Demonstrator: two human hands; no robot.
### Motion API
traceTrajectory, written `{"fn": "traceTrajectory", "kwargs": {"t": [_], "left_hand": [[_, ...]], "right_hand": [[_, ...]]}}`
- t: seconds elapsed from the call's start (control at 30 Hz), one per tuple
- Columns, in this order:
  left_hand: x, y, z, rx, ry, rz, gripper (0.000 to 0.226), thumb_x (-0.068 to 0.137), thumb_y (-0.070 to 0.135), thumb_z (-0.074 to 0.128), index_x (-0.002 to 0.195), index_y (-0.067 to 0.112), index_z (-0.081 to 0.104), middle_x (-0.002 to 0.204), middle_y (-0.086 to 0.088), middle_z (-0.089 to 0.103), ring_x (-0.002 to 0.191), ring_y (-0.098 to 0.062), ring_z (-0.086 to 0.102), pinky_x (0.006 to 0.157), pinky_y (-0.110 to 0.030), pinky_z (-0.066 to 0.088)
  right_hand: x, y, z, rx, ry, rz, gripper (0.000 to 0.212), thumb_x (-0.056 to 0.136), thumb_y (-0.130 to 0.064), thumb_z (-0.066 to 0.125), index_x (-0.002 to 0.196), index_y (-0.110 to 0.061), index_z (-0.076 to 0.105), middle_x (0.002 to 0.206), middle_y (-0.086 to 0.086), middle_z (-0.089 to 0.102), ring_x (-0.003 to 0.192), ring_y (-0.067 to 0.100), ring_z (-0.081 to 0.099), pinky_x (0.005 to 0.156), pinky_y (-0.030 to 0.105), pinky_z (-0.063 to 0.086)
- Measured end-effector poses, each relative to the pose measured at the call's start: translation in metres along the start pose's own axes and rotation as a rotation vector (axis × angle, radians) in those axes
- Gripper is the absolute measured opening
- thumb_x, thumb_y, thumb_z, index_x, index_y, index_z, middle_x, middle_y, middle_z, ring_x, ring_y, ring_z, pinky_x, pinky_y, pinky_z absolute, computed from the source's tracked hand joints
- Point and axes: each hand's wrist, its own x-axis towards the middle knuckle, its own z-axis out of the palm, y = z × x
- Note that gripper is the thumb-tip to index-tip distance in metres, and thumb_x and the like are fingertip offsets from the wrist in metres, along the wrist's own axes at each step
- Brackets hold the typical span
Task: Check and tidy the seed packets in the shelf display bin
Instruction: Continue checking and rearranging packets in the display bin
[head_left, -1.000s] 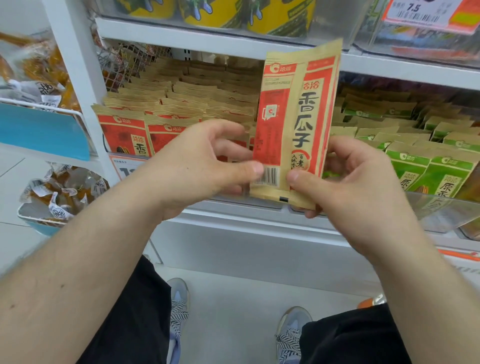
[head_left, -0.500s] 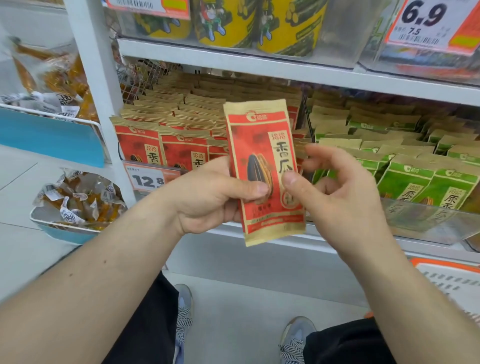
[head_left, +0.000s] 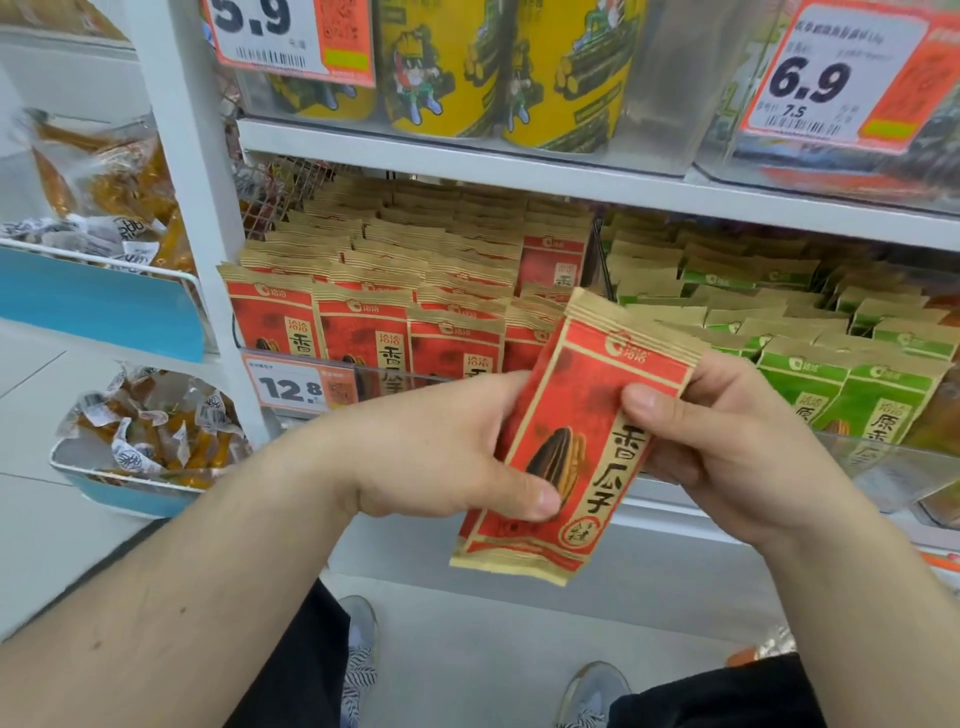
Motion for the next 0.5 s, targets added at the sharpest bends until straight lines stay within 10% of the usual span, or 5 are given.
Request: {"fn": "traceTrajectory", "kwargs": {"t": [0.17, 0.27, 0.5], "left_hand": [[0.005, 0.033, -0.016, 0.233, 0.488, 0.110, 0.034, 0.082, 0.054, 0.058, 0.097, 0.025, 0.066, 0.094, 0.004, 0.073, 0.081, -0.010, 0.071, 0.076, -0.040, 0.059], [0.033, 0.041, -0.038, 0.636, 0.761, 0.210, 0.015, 0.092, 0.041, 0.054, 0.086, 0.032, 0.064, 0.085, 0.013, 0.065, 0.081, -0.004, 0.061, 0.074, -0.028, 0.048], [0.106, 0.044, -0.072, 1.151, 0.345, -0.067, 0.044, 0.100, 0.052, 0.035, 0.115, 0.022, 0.064, 0.123, 0.000, 0.060, 0.116, -0.025, 0.055, 0.104, -0.048, 0.040]], "right_hand": [[-0.002, -0.017, 0.000, 0.153, 0.234, -0.028, 0.011, 0.071, 0.004, 0.053, 0.066, 0.001, 0.062, 0.049, 0.005, 0.061, 0.030, 0.004, 0.049, 0.032, 0.009, 0.035], [0.001, -0.018, -0.007, 0.106, 0.360, 0.018, 0.018, 0.085, 0.011, 0.048, 0.073, -0.001, 0.055, 0.045, 0.000, 0.060, 0.028, 0.002, 0.046, 0.031, 0.009, 0.033], [0.001, -0.021, -0.015, 0.125, 0.465, 0.066, 0.027, 0.088, 0.013, 0.046, 0.067, -0.003, 0.051, 0.044, -0.001, 0.059, 0.026, 0.001, 0.044, 0.031, 0.010, 0.032]]}}
